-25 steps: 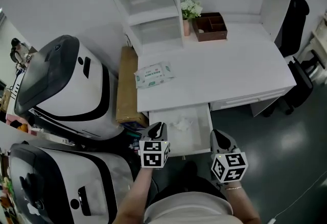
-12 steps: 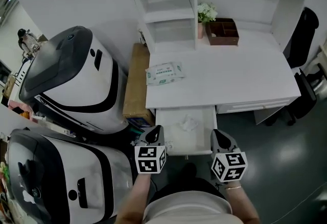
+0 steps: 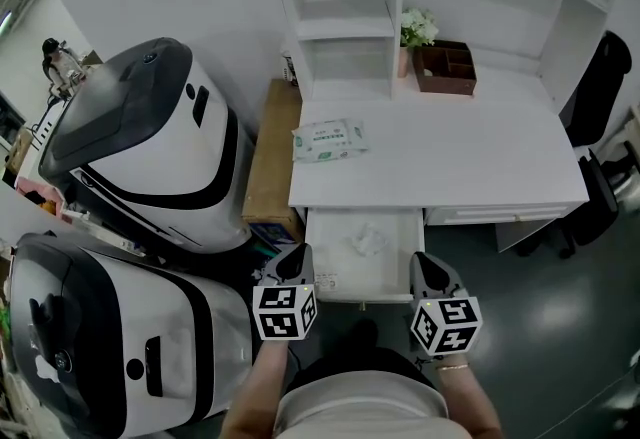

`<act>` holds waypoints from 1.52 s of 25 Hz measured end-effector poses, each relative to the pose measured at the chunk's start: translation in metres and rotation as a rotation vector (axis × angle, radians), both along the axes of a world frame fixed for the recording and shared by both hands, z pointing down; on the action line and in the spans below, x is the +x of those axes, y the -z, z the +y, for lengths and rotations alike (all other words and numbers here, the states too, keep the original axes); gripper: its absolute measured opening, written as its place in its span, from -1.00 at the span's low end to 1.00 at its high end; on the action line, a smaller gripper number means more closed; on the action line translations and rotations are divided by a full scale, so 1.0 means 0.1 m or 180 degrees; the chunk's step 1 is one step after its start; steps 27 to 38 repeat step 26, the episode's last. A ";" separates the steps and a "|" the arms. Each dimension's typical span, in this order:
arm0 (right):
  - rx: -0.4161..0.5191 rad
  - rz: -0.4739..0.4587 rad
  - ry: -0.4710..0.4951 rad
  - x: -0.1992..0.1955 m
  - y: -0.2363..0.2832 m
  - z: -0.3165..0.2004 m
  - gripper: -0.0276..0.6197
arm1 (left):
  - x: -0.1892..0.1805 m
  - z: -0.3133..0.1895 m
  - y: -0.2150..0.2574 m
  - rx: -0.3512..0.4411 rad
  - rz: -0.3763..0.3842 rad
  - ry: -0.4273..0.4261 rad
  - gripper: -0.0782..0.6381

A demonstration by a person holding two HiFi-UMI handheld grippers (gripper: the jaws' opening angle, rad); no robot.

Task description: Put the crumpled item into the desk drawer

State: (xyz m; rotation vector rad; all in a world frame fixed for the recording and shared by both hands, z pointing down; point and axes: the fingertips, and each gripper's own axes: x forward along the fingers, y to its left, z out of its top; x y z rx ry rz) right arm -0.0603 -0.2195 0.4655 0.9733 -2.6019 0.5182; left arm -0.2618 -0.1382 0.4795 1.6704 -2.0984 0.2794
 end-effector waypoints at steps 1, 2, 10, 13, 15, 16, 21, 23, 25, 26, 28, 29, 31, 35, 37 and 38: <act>-0.0003 -0.0005 0.0014 0.00 0.00 0.00 -0.91 | 0.00 0.01 0.00 0.0001 0.0010 0.0015 -0.80; -0.0006 -0.0014 0.0027 0.00 0.01 0.01 -0.91 | -0.01 0.01 0.00 0.0005 0.0021 0.0027 -0.80; -0.0010 -0.0025 0.0067 0.01 0.00 0.00 -0.91 | 0.01 0.02 -0.01 0.0015 0.0088 0.0069 -0.80; -0.0011 -0.0025 0.0082 0.01 0.00 0.00 -0.91 | 0.02 0.03 -0.02 0.0003 0.0099 0.0081 -0.80; -0.0011 -0.0032 0.0086 0.01 0.00 -0.01 -0.91 | 0.01 0.04 -0.02 0.0004 0.0100 0.0090 -0.80; -0.0012 -0.0036 0.0087 0.01 0.00 -0.01 -0.91 | 0.01 0.03 -0.02 0.0007 0.0099 0.0093 -0.80; -0.0008 -0.0049 0.0093 0.02 0.00 -0.04 -0.91 | 0.02 0.02 -0.01 0.0013 0.0091 0.0106 -0.80; 0.0004 -0.0053 0.0093 0.02 0.01 -0.05 -0.91 | 0.01 0.02 0.00 0.0016 0.0085 0.0115 -0.80; 0.0016 -0.0054 0.0088 0.02 0.02 -0.06 -0.91 | 0.00 0.02 0.02 0.0022 0.0082 0.0128 -0.80; 0.0021 -0.0055 0.0085 0.02 0.03 -0.06 -0.91 | 0.00 0.01 0.03 0.0026 0.0081 0.0134 -0.80; 0.0021 -0.0055 0.0085 0.02 0.03 -0.06 -0.91 | 0.00 0.01 0.03 0.0026 0.0081 0.0134 -0.80; 0.0021 -0.0055 0.0085 0.02 0.03 -0.06 -0.91 | 0.00 0.01 0.03 0.0026 0.0081 0.0134 -0.80; 0.0021 -0.0055 0.0085 0.02 0.03 -0.06 -0.91 | 0.00 0.01 0.03 0.0026 0.0081 0.0134 -0.80; 0.0021 -0.0055 0.0085 0.02 0.03 -0.06 -0.91 | 0.00 0.01 0.03 0.0026 0.0081 0.0134 -0.80; 0.0021 -0.0055 0.0085 0.02 0.03 -0.06 -0.91 | 0.00 0.01 0.03 0.0026 0.0081 0.0134 -0.80; 0.0021 -0.0055 0.0085 0.02 0.03 -0.06 -0.91 | 0.00 0.01 0.03 0.0026 0.0081 0.0134 -0.80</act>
